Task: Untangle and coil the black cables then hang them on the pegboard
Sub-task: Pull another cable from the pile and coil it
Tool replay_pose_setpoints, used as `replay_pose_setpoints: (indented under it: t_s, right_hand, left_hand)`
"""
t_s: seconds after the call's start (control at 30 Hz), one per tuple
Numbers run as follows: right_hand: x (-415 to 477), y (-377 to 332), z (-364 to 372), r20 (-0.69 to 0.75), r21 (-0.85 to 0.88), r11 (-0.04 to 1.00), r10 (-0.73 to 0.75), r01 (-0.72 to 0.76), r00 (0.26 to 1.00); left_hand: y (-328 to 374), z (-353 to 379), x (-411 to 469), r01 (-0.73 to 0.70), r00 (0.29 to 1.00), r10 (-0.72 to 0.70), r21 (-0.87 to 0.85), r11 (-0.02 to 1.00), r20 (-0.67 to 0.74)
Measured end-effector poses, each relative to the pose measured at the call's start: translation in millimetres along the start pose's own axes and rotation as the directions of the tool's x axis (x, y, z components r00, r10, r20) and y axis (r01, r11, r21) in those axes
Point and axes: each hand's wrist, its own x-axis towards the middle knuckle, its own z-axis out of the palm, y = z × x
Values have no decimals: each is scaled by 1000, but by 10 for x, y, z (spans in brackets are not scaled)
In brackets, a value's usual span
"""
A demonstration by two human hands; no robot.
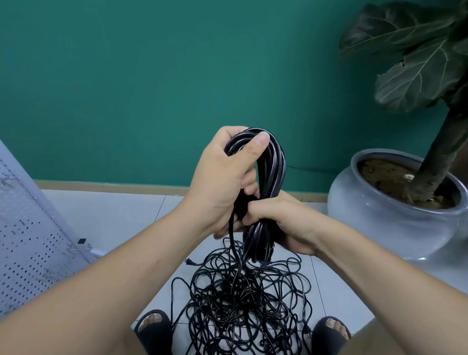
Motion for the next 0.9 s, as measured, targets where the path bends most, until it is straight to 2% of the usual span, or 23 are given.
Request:
replay_pose_setpoints:
  t_s: [0.07, 0.17, 0.33, 0.43, 0.5, 0.57, 0.63, 0.7, 0.77, 0.83, 0.9]
  right_hand:
    - [-6, -5, 20, -1, -10, 1000, -10, 10, 1000]
    - [0, -15, 47, -87, 30, 999, -21, 24, 996]
    - [1, 15, -78, -194, -144, 989, -56, 28, 979]
    - [-2, 12, -152, -288, -196, 980, -86, 30, 954]
    - [-5, -21, -205, -353, -205, 977, -132, 61, 926]
    - [-4, -79, -265, -394, -200, 974, -180, 107, 901]
    - [-12, -133, -320, -431, -182, 970, -225, 160, 874]
    - [-27, -171, -371, -478, -164, 966, -254, 198, 841]
    - [-32, -183, -404, -505, -148, 962, -274, 231, 818]
    - [-25, -175, -423, -526, -147, 955, -295, 256, 798]
    - [-11, -158, -433, -568, -173, 947, -321, 271, 758]
  left_hand:
    - [5, 1, 6, -11, 1000, 11, 11, 1000, 11]
    - [-6, -27, 17, -57, 998, 54, 91, 994, 40]
    - [-46, -127, 68, -80, 995, 60, 269, 960, 79]
    - [-154, -228, 120, -7, 984, -46, 301, 954, 170]
    - [-259, -270, 112, 86, 956, -167, 311, 946, 243]
    - [-394, -298, 76, 199, 925, -286, 319, 927, 251]
    - [-567, -265, 58, 287, 894, -384, 361, 887, 233]
    - [-670, -197, -8, 332, 831, -498, 499, 801, 248]
    - [-719, -167, -109, 282, 808, -524, 606, 744, 267]
    - [-738, -184, -240, 184, 830, -469, 645, 741, 302]
    - [-734, -197, -347, 149, 835, -460, 681, 717, 301]
